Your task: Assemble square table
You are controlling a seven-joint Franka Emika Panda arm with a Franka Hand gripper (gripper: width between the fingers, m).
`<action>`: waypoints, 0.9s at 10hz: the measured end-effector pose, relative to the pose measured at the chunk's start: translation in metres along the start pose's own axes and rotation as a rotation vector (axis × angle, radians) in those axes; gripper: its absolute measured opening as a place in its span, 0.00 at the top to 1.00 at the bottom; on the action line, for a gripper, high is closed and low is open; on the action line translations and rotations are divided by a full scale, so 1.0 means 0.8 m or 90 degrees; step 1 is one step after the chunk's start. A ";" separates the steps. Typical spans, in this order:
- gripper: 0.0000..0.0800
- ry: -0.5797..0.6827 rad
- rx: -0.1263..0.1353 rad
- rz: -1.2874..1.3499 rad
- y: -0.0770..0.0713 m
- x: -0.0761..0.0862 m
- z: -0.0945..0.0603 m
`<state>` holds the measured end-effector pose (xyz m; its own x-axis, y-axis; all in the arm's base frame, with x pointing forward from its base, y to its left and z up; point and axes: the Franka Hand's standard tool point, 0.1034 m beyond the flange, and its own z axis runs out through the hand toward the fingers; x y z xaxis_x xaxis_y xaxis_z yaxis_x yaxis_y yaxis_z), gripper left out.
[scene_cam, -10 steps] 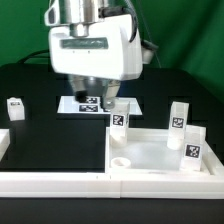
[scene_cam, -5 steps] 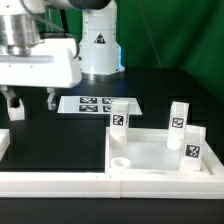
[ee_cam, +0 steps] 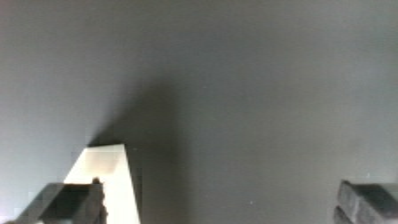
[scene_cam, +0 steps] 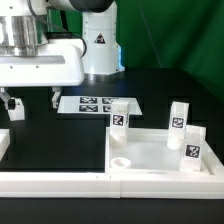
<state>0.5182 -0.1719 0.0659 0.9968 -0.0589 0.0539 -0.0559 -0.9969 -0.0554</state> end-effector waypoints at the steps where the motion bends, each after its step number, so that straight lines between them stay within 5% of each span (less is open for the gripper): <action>1: 0.19 -0.015 -0.008 -0.047 0.005 -0.011 0.005; 4: 0.19 -0.047 -0.040 -0.209 0.024 -0.054 0.022; 9: 0.19 -0.100 -0.030 -0.265 0.033 -0.063 0.028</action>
Offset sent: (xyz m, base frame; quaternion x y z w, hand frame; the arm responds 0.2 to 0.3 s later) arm -0.0461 -0.0175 -0.0190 -0.0552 -0.0010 -0.1897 0.9803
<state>0.4678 -0.1944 0.0394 0.9311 0.3533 -0.0911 0.3534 -0.9353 -0.0151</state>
